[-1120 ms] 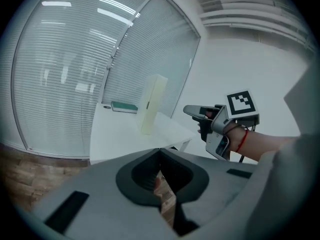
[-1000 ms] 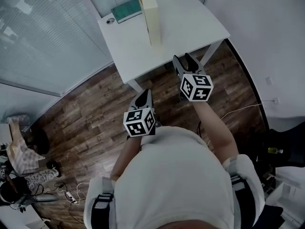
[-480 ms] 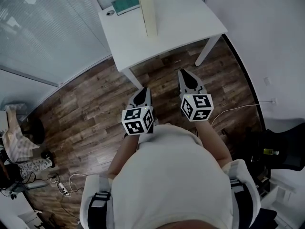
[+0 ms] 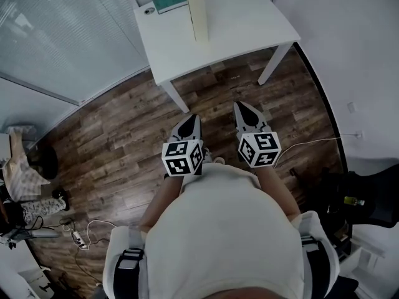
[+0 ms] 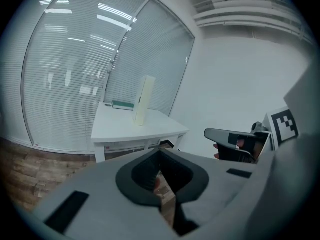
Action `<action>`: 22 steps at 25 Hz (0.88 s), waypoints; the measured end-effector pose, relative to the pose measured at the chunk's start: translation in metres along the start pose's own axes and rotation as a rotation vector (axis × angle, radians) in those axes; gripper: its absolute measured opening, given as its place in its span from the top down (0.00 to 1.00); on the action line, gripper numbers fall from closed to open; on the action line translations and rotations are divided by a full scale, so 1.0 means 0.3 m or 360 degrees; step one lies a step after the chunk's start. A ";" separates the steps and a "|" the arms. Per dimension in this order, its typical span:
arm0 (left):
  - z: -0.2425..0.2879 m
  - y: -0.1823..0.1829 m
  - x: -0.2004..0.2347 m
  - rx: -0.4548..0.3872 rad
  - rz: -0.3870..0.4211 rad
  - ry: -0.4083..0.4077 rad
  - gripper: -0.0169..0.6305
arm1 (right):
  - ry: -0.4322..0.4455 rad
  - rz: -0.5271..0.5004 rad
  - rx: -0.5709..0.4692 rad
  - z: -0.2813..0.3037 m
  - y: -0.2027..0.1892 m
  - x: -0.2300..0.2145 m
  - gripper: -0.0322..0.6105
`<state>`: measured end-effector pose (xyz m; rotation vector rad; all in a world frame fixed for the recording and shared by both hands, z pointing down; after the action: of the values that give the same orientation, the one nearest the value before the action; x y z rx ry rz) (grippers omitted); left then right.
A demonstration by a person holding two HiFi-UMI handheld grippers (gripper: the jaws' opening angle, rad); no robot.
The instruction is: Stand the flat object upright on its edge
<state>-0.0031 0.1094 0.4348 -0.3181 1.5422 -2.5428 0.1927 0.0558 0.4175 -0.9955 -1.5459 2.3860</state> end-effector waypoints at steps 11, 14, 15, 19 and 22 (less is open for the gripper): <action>-0.006 -0.007 -0.006 0.0014 0.0008 -0.0003 0.94 | -0.0013 -0.0141 -0.0007 -0.018 -0.010 0.027 0.92; -0.003 -0.008 -0.006 0.0018 0.0002 -0.0011 0.94 | -0.0007 -0.0133 -0.0001 -0.015 -0.008 0.024 0.92; -0.004 -0.008 -0.009 0.0018 0.0000 -0.0015 0.94 | -0.0005 -0.0133 -0.0001 -0.016 -0.007 0.023 0.92; -0.011 -0.007 -0.014 0.0015 -0.0001 -0.0018 0.94 | -0.0002 -0.0121 -0.0001 -0.021 -0.008 0.025 0.92; -0.009 -0.008 -0.015 0.0018 0.0003 -0.0018 0.94 | 0.0002 -0.0111 -0.0001 -0.022 -0.009 0.022 0.92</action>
<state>0.0005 0.1141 0.4352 -0.3288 1.5229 -2.5430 0.1909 0.0651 0.4153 -0.9273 -1.5546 2.3377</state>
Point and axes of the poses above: the fingertips, and each gripper's own axes: z forward along the fingers, x to its left, y out of its top, the point moved 9 cm from there along -z, backward along the fingers, and after that the axes turned 13 degrees about z, right-handed, at the moved point
